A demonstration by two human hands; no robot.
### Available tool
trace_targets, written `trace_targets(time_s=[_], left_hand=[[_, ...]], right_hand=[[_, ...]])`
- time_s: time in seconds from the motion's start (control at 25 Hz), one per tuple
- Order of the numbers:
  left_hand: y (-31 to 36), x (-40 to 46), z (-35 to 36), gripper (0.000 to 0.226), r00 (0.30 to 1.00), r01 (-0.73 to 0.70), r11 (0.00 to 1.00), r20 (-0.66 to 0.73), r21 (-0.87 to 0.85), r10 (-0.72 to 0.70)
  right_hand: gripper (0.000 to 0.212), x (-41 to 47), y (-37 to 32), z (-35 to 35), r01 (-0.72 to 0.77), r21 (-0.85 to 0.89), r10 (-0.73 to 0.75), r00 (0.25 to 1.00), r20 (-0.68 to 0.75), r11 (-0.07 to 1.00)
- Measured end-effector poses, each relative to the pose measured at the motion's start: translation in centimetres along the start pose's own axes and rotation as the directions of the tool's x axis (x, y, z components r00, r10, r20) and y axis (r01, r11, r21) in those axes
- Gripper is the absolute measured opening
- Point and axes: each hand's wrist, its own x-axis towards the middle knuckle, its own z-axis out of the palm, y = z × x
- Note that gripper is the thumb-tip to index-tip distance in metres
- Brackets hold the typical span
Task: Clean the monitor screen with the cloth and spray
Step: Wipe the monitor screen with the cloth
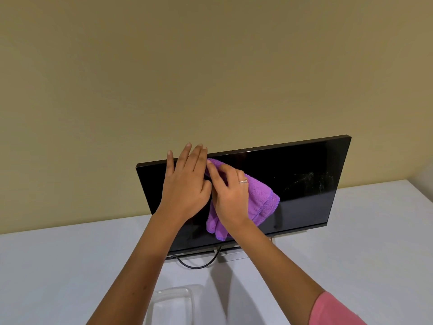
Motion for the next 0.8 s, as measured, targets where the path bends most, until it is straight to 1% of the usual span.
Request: trace_targets(time_s=[0.04, 0.08, 0.12, 0.2, 0.24, 0.32, 0.36, 0.44, 0.52, 0.6, 0.68, 0.8], left_hand=[[0.2, 0.0, 0.2, 0.069, 1.0, 0.002, 1.0, -0.016, 0.014, -0.002], [0.4, -0.1, 0.5, 0.069, 1.0, 0.004, 1.0, -0.027, 0.031, -0.003], [0.6, -0.3, 0.7, 0.069, 0.999, 0.007, 0.999, -0.036, 0.05, -0.005], [0.6, -0.5, 1.1, 0.071, 0.999, 0.013, 0.996, -0.049, 0.088, -0.009], [0.7, -0.6, 1.3, 0.072, 0.998, 0.016, 0.995, -0.059, 0.102, -0.01], [0.6, -0.8, 1.6, 0.072, 0.997, 0.017, 0.992, -0.08, 0.125, -0.007], [0.7, -0.9, 1.7, 0.072, 0.996, 0.02, 0.991, -0.084, 0.132, -0.009], [0.8, -0.9, 1.9, 0.071, 0.996, 0.031, 0.989, -0.082, 0.147, -0.019], [0.9, -0.8, 2.0, 0.072, 0.997, 0.042, 0.987, -0.078, 0.157, -0.03], [1.0, -0.8, 2.1, 0.073, 0.997, 0.046, 0.986, -0.069, 0.161, -0.035], [0.9, -0.9, 1.9, 0.074, 0.997, 0.048, 0.986, -0.061, 0.159, -0.038], [0.9, -0.9, 1.5, 0.075, 0.998, 0.048, 0.989, -0.051, 0.136, -0.042]], right_hand=[[0.028, 0.1, 0.3, -0.3, -0.07, 0.019, 0.068, 0.996, 0.057, 0.997], [0.031, 0.2, 0.7, -0.6, -0.147, 0.04, 0.141, 0.983, 0.118, 0.988], [0.037, 0.1, 1.4, -0.8, -0.171, 0.075, 0.159, 0.976, 0.147, 0.982], [0.031, 0.2, 3.0, -1.8, -0.174, 0.075, 0.166, 0.98, 0.109, 0.982], [0.032, 0.2, 3.9, -2.5, -0.194, 0.069, 0.188, 0.978, 0.085, 0.979], [0.032, 0.6, 6.4, -3.8, -0.299, 0.084, 0.298, 0.954, 0.029, 0.95], [0.031, 0.6, 7.8, -4.4, -0.325, 0.096, 0.328, 0.944, -0.023, 0.941], [0.037, 0.5, 10.4, -5.4, -0.313, 0.1, 0.326, 0.933, -0.154, 0.944], [0.043, 0.5, 12.4, -6.4, -0.314, 0.081, 0.325, 0.92, -0.218, 0.946], [0.047, 0.5, 12.9, -6.5, -0.326, 0.071, 0.333, 0.912, -0.239, 0.943], [0.047, 0.6, 11.9, -5.9, -0.311, 0.071, 0.319, 0.92, -0.228, 0.948], [0.051, 0.4, 8.9, -4.1, -0.237, 0.053, 0.243, 0.953, -0.183, 0.97]])
